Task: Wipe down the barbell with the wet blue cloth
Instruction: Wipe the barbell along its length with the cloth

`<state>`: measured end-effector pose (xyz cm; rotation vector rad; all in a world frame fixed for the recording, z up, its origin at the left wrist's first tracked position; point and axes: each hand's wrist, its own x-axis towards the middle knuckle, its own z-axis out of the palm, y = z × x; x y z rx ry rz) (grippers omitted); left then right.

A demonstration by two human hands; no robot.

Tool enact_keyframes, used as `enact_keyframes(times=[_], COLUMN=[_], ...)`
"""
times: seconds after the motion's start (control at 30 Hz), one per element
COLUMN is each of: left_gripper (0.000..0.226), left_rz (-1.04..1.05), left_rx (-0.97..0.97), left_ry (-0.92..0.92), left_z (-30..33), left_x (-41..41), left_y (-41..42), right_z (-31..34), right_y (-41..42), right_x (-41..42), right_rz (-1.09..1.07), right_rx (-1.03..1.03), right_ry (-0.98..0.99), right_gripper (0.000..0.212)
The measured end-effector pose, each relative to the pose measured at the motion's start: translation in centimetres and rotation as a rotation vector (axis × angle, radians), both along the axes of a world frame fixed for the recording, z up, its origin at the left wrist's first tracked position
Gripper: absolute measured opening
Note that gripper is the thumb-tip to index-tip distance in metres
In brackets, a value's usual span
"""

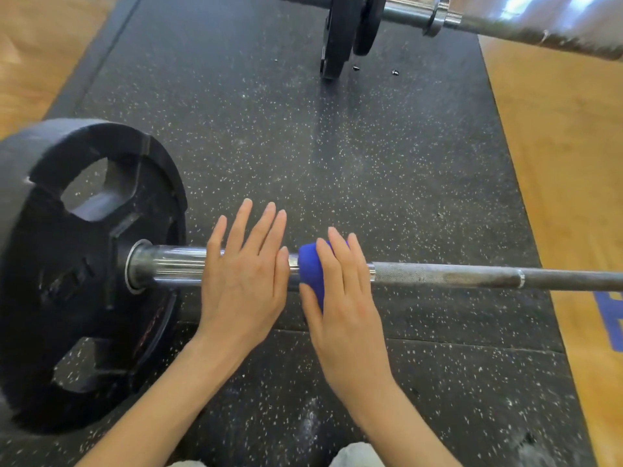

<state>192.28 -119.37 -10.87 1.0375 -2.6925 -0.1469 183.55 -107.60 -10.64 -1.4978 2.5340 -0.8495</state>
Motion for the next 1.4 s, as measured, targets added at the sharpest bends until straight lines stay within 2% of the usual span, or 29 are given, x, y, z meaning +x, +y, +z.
enact_keyframes(times=[0.2,0.37,0.53,0.63,0.7,0.73,0.83,0.87,0.97,1.03,1.17,1.23,1.33,1.4], left_gripper=[0.054,0.053,0.051,0.051,0.052,0.053,0.054,0.054,0.054,0.054,0.055,0.055,0.056,0.057], left_rz=[-0.002,0.001,0.001,-0.012,-0.022,-0.029,-0.026,-0.019,-0.021,-0.017,0.055,0.072,0.049,0.040], left_rx=[0.048,0.062,0.067,0.069,0.072,0.073,0.088,0.092,0.122,0.129,0.140,0.117,0.101,0.096], left_ry=[0.002,-0.001,0.020,0.029,0.024,0.020,0.032,0.030,0.008,-0.011,0.003,-0.041,-0.127,-0.139], left_z=[-0.1,-0.1,-0.1,-0.3,-0.4,-0.4,-0.4,-0.4,-0.1,0.2,1.2,1.2,0.9,0.8], left_x=[0.2,0.9,2.6,3.6,4.4,4.8,5.7,5.9,6.5,6.9,6.7,6.2,5.8,6.0], left_y=[0.8,1.6,3.8,5.1,5.9,6.3,7.5,7.9,8.7,9.2,8.6,7.7,7.4,7.6], right_z=[-0.7,0.5,-0.1,1.0,1.4,1.5,0.5,0.3,1.1,1.7,0.6,0.1,0.8,1.8], right_y=[-0.1,-1.7,2.7,0.7,1.1,2.0,5.6,5.5,3.3,3.3,7.8,9.1,7.8,5.8], right_x=[-0.1,-1.2,1.6,0.1,0.2,1.0,3.7,3.5,1.8,2.0,4.4,4.5,3.8,3.3], right_rz=[0.003,-0.045,0.080,0.000,0.007,0.012,0.080,0.094,0.011,0.032,0.120,0.181,0.183,0.105], right_rx=[-0.040,-0.012,0.028,0.089,0.100,0.082,0.029,0.026,0.082,0.099,0.048,0.053,0.073,0.100], right_ry=[0.014,-0.101,0.073,-0.173,-0.252,-0.224,0.030,0.029,-0.220,-0.264,0.058,0.100,0.003,-0.140], right_gripper=[0.046,0.044,0.046,0.042,0.040,0.040,0.043,0.043,0.036,0.032,0.046,0.049,0.049,0.046])
